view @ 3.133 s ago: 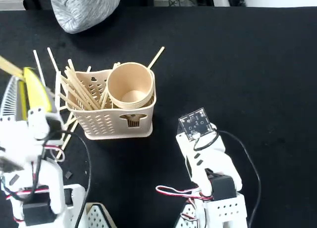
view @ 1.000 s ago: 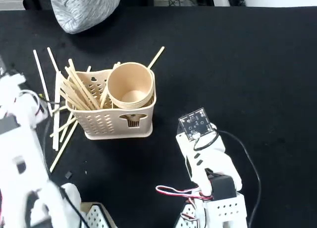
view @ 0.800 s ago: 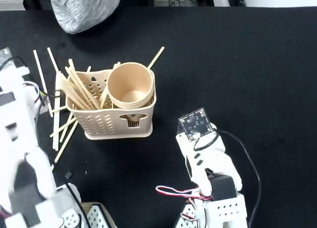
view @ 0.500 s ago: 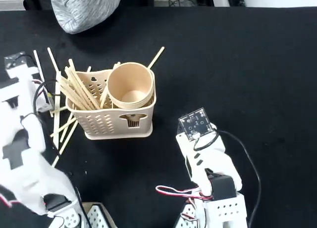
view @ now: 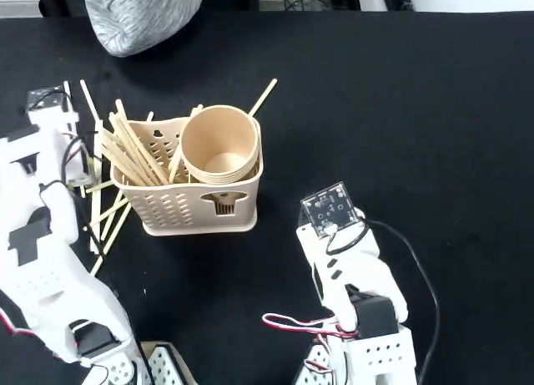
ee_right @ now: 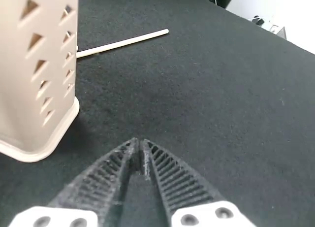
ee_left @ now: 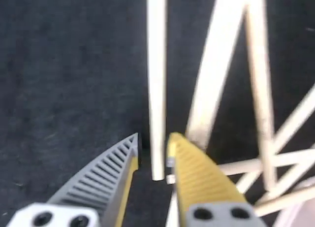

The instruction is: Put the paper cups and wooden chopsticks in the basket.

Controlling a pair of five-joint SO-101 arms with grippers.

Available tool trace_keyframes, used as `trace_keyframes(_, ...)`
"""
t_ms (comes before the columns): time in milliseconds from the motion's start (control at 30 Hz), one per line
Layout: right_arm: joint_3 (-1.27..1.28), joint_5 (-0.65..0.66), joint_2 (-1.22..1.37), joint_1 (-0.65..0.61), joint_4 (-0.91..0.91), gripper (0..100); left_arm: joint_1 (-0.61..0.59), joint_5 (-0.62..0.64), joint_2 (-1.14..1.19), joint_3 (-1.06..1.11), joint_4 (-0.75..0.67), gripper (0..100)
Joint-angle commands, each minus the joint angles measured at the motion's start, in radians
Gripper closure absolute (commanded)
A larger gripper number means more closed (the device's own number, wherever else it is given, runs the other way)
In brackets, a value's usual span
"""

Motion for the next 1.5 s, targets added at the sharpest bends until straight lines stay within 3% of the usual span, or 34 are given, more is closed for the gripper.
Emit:
trace_keyframes(0, -0.044, 0.008, -0.088, 0.014, -0.005, 98.4, 0.025, -0.015, 0.005, -0.039, -0.012, 96)
trace_keyframes(467, -0.045, 0.008, -0.088, 0.014, -0.005, 98.4, 0.077, -0.011, -0.072, 0.004, 0.061, 97)
trace_keyframes(1033, -0.051, -0.002, -0.088, 0.014, 0.002, 98.6, 0.143, 0.038, -0.425, 0.524, -0.356, 97)
trace_keyframes(1467, 0.036, 0.005, -0.09, 0.012, -0.104, 98.6, 0.165, 0.034, -0.474, 0.613, -0.43, 97)
